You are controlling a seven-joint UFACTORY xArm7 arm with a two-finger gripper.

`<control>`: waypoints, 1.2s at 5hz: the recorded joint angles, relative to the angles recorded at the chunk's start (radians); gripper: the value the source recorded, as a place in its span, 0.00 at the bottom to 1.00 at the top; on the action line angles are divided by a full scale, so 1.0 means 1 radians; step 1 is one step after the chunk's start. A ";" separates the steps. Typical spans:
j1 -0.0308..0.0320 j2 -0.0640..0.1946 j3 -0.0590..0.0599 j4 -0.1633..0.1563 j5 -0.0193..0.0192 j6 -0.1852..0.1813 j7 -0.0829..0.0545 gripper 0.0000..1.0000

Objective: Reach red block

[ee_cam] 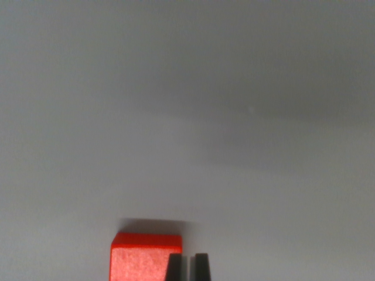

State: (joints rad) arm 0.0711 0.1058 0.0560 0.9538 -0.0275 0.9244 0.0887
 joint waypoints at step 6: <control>0.0158 0.010 0.016 -0.109 0.0031 -0.118 0.019 0.00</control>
State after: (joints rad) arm 0.0870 0.1160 0.0717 0.8448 -0.0245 0.8068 0.1079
